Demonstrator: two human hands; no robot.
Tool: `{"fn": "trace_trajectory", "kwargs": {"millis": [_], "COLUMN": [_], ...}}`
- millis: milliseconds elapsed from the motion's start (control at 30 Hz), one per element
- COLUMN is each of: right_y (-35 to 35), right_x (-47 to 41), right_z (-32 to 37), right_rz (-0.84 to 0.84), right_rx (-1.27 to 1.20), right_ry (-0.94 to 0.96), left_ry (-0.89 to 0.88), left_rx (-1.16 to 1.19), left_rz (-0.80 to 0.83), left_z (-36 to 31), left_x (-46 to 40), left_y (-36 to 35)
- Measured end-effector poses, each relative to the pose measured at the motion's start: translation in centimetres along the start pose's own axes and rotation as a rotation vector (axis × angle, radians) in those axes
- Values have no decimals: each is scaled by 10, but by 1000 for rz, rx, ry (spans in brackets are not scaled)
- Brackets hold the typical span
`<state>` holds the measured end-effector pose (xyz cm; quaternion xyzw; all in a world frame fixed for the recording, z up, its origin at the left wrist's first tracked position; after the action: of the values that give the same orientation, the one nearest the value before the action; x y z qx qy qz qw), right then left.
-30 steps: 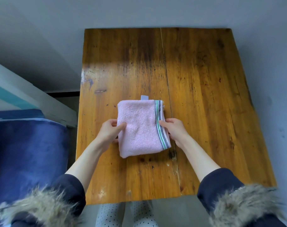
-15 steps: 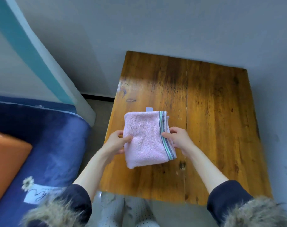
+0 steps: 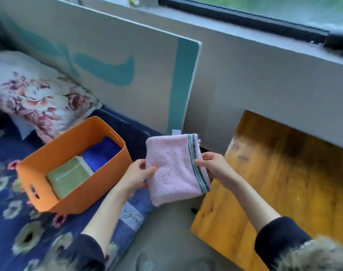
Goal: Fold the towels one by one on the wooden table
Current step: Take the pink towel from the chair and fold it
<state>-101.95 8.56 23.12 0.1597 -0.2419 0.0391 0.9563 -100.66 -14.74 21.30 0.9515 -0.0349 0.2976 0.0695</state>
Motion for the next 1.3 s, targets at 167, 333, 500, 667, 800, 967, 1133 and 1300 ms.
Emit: {"fn": "trace_trajectory", "kwargs": {"millis": [167,333,500,667,800,967,1133,1300], "right_y": [-114,-206,-270,-324,-365,-406,-431,-447], "right_x": [-18,-44,-84,-143,-194,-245,-285,-314], "right_z": [49,87,117,139,146,125,85,48], "right_rz": [122,240,330,399,421,406,335,345], "right_rx": [84,140,202,295,416,566,620,701], "right_ry": [18,52,57,66,106,122,66,64], "left_ry": [33,74,105,162,235,308,367,418], "left_rx": [121,248,290,348,382,363,308,351], "left_rz": [-114,-257,-348,-413,-493,-525,-523,-516], "left_z": [29,57,68,76,95,125,165,210], "left_x": [16,21,4,-40,-81,-138,-190,-219], "left_y": [114,200,259,303,327,346,350,340]}}
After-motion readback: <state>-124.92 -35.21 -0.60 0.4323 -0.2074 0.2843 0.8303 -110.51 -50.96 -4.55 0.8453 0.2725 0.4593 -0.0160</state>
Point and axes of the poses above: each hand's wrist, its own x-axis away from the middle knuckle, its own y-axis out of the back of the hand, z = x × y, the point moved 10 cm from there along -x, towards the middle knuckle, and after that the axes turned 2 degrees about y, right-handed, at the moved point
